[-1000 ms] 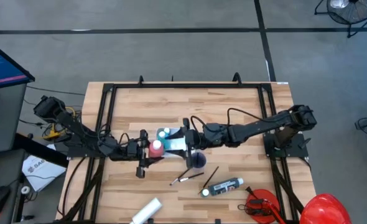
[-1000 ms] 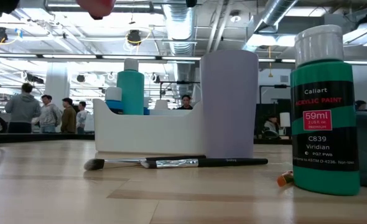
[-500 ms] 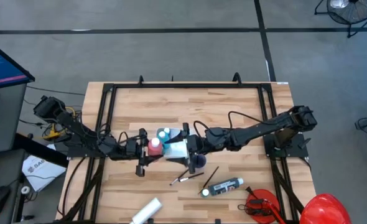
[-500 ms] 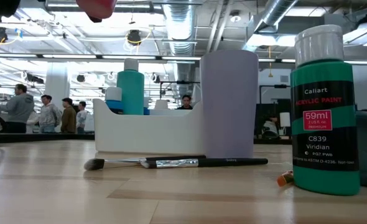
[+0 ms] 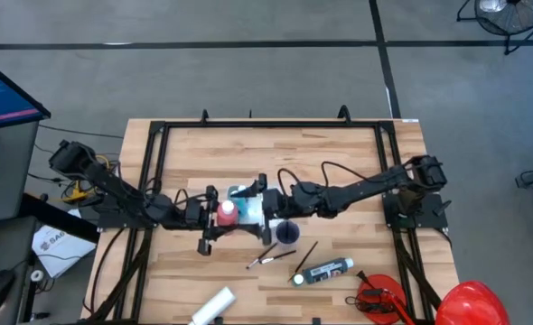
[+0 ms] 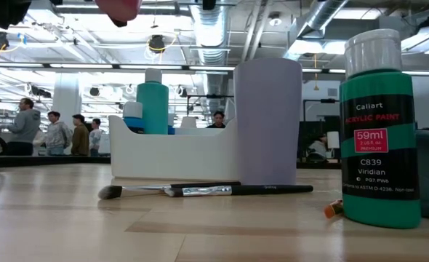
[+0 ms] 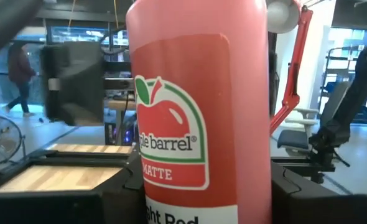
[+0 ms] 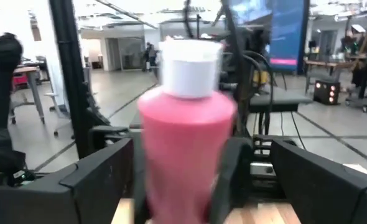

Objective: Pick & Place Paint Supplies
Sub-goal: Put the red paint bottle into the white bin

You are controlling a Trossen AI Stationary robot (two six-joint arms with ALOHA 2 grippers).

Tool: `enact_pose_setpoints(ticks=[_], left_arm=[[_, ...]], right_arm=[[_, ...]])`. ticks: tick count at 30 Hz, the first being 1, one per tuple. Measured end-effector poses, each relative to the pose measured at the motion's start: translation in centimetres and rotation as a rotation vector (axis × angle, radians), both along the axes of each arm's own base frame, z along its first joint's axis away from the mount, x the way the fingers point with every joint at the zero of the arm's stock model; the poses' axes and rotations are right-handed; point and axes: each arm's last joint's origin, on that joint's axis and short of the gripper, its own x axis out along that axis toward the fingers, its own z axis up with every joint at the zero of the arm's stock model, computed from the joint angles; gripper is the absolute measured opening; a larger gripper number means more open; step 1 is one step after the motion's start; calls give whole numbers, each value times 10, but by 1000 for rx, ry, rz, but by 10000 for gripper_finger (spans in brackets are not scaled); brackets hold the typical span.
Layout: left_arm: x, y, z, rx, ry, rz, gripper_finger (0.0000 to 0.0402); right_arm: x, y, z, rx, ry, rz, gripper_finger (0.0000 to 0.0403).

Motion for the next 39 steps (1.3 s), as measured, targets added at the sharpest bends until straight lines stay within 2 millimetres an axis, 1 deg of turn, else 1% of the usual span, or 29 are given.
enact_pose_setpoints(ticks=[2,6,12,17,21,26,30,35,39], left_arm=[[2,-1,-3,-16,7,-1,159],[10,0,-15,-19,51,10,160],[17,1,-24,-38,59,0,159],[16,1,-22,-45,49,3,160],[16,0,-23,-46,58,-13,158],[16,-2,-23,-57,58,-56,161],[19,-3,-30,-56,87,-60,157],[23,-4,-36,-64,85,-52,161],[23,-4,-35,-66,79,-51,159]], right_arm=[[1,-4,-1,26,9,-4,372],[1,-5,-1,35,17,-6,372],[2,-7,-11,35,131,-14,372],[7,-11,-1,52,222,-24,373],[8,-8,2,41,276,-22,373],[6,2,2,27,286,2,373],[7,2,4,29,266,4,372],[6,1,2,28,284,1,360],[7,-2,0,42,313,-5,338]])
